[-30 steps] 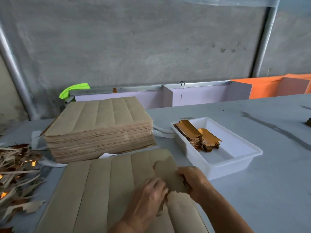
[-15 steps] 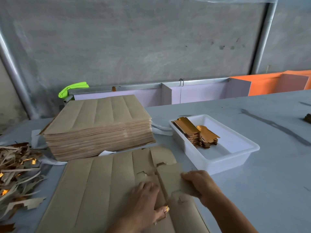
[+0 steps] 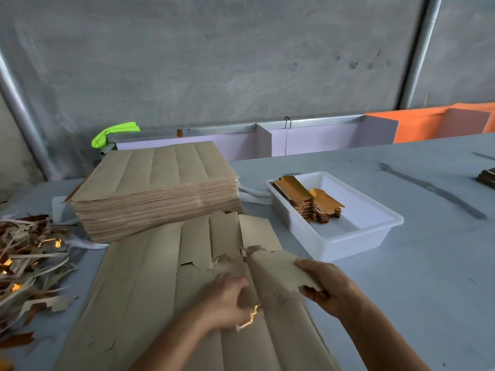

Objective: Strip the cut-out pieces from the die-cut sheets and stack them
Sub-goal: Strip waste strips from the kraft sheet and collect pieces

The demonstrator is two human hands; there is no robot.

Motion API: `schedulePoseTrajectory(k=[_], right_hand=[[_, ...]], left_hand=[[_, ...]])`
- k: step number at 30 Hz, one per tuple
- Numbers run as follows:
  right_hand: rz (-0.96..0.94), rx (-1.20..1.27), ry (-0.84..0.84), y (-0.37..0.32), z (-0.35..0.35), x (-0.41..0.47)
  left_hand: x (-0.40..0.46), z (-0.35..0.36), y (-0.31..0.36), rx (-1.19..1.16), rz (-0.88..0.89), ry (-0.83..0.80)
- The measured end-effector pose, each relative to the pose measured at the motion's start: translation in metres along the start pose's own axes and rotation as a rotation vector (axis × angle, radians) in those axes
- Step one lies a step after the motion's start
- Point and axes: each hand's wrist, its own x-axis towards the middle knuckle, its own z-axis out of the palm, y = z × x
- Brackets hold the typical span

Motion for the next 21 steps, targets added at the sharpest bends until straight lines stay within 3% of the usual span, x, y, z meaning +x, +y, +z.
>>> schedulePoseTrajectory(k=[2,5,6,10,12,15,18,21], right_hand=[[-0.113,-0.198,0.014,0.002,0.000,-0.003],[-0.222,-0.351,-0.022,0.000,0.003,-0.007],[-0.243,-0.371,-0.034,-0.002,0.005,-0.008],[-0.271,-0.406,-0.080,-0.009,0.010,-0.017],[-0.270,-0.414,-0.094,-0.010,0.010,-0.021],[-0.303,-0.509,-0.064,-0.011,0.003,-0.025],[-0.326,-0.576,-0.032,-0.013,-0.004,-0.027],[-0.341,-0.536,0.023,-0.013,-0.006,-0.026]], left_hand=[[0.005,-0.020,-0.003,-0.265,-0.056,0.088],[0.025,-0.037,-0.003,-0.066,-0.028,0.559],[0.032,-0.036,0.000,0.031,-0.001,0.584],[0.059,-0.019,0.013,0.276,0.016,0.332],[0.069,-0.012,0.014,0.325,0.079,0.388],[0.076,-0.017,0.012,0.171,0.110,0.488],[0.078,-0.035,-0.003,0.060,-0.049,0.512],[0.073,-0.057,-0.017,-0.094,-0.257,0.640]])
